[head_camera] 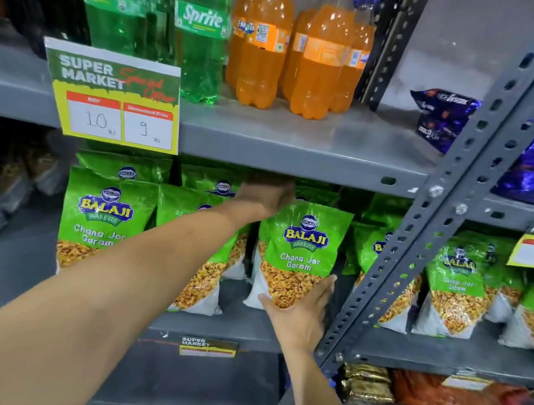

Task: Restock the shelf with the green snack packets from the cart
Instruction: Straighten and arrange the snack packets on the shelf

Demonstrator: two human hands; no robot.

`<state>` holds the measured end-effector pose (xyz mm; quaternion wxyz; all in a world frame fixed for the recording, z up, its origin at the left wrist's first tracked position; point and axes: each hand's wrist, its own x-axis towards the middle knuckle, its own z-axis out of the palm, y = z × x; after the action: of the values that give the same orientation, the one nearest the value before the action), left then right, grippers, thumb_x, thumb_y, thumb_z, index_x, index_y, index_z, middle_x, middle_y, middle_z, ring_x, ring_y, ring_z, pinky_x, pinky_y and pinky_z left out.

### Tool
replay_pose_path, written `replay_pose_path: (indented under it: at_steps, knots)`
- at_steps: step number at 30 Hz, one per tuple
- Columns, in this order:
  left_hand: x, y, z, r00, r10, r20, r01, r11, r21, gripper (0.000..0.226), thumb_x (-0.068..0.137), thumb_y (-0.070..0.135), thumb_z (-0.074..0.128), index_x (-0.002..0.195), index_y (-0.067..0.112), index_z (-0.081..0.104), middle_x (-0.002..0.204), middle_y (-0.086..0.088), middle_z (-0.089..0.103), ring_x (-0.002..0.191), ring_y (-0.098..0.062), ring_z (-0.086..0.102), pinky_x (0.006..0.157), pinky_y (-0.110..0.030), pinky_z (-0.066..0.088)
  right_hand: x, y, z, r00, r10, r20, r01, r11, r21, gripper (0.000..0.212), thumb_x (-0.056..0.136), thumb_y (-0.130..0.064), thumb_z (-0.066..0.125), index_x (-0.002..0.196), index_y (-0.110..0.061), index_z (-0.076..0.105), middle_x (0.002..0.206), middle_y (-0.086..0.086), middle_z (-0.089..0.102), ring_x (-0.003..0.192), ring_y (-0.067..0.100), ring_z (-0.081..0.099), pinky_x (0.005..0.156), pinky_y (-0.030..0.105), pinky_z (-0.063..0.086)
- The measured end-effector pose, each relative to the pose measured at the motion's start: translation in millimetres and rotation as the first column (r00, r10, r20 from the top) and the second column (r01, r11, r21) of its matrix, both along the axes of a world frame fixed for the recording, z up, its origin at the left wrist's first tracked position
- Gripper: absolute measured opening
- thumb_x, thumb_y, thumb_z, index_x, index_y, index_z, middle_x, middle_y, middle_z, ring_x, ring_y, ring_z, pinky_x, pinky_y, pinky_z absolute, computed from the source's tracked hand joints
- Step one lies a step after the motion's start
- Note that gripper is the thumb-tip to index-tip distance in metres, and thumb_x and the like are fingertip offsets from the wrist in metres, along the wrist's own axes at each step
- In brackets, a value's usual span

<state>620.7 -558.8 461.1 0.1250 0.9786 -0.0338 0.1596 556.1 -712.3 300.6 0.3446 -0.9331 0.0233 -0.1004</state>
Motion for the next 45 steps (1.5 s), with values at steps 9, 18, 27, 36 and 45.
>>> replay_pose_path:
  at_steps: [9, 18, 27, 36, 45]
  knots:
    - [-65.4, -18.4, -101.7, 0.945, 0.241, 0.22, -0.036, 0.747, -0.664, 0.06, 0.081, 0.041, 0.067, 0.126, 0.007, 0.044, 0.12, -0.012, 0.051, 0.113, -0.024, 0.05, 0.097, -0.037, 0.045, 42.4, -1.2, 59.1, 0.905, 0.077, 0.418, -0.072, 0.997, -0.026, 0.083, 0.079, -0.064, 0.048, 0.142, -0.014, 0.027, 0.152, 0.013, 0.029, 0.141, 0.029, 0.026, 0.117, 0.054, 0.016]
    - [-75.7, -39.1, -170.9, 0.94, 0.075, -0.332, -0.292, 0.679, -0.673, 0.08, 0.075, 0.045, 0.074, 0.137, 0.011, 0.036, 0.14, -0.008, 0.048, 0.128, -0.029, 0.046, 0.103, -0.039, 0.041, 105.4, 39.4, 169.4, 0.849, 0.484, -0.211, -0.527, 0.756, -0.387, 0.039, 0.096, -0.043, 0.04, 0.126, -0.021, 0.049, 0.132, 0.012, 0.056, 0.117, 0.031, 0.054, 0.096, 0.032, 0.043]
    - [-79.4, -30.1, -172.5, 0.919, 0.152, -0.363, -0.32, 0.824, -0.467, 0.073, 0.077, 0.055, 0.066, 0.129, 0.012, 0.039, 0.113, -0.007, 0.06, 0.098, -0.024, 0.06, 0.085, -0.041, 0.053, 115.2, 49.8, 151.7, 0.853, 0.504, -0.135, -0.522, 0.812, -0.263, 0.03, 0.095, -0.04, 0.044, 0.117, -0.023, 0.056, 0.111, 0.006, 0.064, 0.096, 0.024, 0.062, 0.079, 0.025, 0.041]
    - [-64.6, -66.8, -173.0, 0.891, -0.445, 0.087, 0.323, 0.757, 0.568, 0.068, 0.062, 0.028, 0.076, 0.123, 0.032, 0.045, 0.145, -0.005, 0.046, 0.138, -0.027, 0.037, 0.113, -0.058, 0.025, 139.3, 17.8, 160.7, 0.956, 0.175, -0.235, -0.283, 0.758, -0.587, 0.048, 0.09, -0.006, 0.033, 0.137, -0.009, 0.03, 0.146, 0.021, 0.038, 0.133, 0.041, 0.038, 0.109, 0.059, 0.031]
    - [-53.2, -54.9, -177.2, 0.896, -0.436, -0.086, 0.397, 0.7, 0.594, 0.059, 0.084, 0.011, 0.058, 0.137, 0.027, 0.038, 0.16, -0.01, 0.01, 0.148, -0.028, 0.002, 0.108, -0.055, -0.018, 125.7, 2.0, 139.3, 0.974, 0.184, -0.131, -0.223, 0.872, -0.436, 0.039, 0.098, -0.013, 0.029, 0.13, 0.002, 0.045, 0.138, 0.021, 0.047, 0.127, 0.035, 0.042, 0.1, 0.034, 0.035]
